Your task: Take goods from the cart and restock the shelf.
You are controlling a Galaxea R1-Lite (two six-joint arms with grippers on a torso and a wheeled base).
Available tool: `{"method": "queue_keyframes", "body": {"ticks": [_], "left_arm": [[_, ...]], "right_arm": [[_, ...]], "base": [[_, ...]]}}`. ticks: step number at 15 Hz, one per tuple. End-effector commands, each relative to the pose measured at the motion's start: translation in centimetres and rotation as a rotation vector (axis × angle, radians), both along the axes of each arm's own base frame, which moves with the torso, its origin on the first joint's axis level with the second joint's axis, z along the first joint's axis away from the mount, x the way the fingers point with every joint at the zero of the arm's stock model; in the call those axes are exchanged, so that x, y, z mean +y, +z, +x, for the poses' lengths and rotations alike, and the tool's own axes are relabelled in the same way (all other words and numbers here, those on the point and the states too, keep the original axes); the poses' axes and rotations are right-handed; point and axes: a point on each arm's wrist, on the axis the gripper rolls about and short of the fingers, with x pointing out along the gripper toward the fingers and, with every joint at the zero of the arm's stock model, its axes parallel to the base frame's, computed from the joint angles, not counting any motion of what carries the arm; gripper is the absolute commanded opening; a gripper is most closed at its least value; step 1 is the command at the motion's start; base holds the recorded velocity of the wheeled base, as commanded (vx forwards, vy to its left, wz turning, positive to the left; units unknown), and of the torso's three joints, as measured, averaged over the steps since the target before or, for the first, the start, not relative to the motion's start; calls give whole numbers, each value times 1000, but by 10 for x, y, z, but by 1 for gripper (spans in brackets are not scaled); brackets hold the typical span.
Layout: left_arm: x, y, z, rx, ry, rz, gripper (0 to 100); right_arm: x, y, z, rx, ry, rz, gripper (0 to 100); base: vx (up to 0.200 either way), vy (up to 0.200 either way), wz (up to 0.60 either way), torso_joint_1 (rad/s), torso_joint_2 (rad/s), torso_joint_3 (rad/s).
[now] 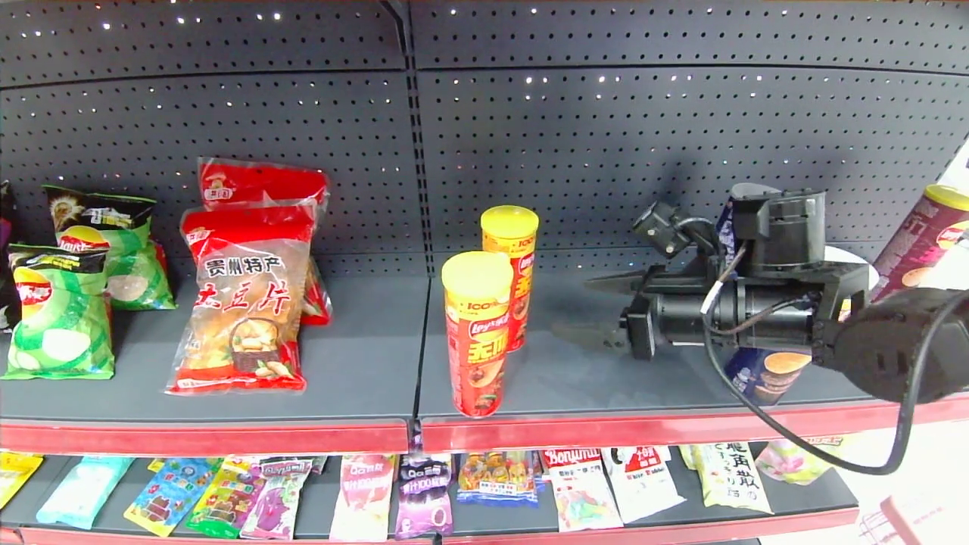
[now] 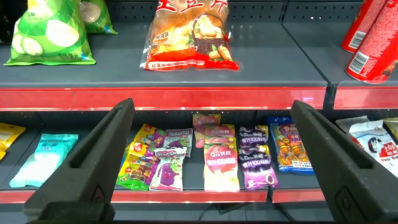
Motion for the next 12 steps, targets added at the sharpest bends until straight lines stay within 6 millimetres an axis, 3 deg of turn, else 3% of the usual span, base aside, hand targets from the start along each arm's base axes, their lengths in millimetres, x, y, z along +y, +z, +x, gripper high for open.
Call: {"method": "queue_keyframes", "body": {"ticks": [1, 4, 12], "left_arm": [[0, 0, 0, 1, 0, 0, 100], [0, 0, 0, 1, 0, 0, 100], [0, 0, 0, 1, 0, 0, 100]], "right_arm": [[12, -13, -14, -18, 76, 12, 100], [37, -22, -10, -77, 147, 48, 100], [47, -25, -1, -88, 213, 60, 100]], "base": [[0, 0, 0, 0, 0, 0], [0, 0, 0, 0, 0, 0], [0, 0, 0, 0, 0, 0]]}}
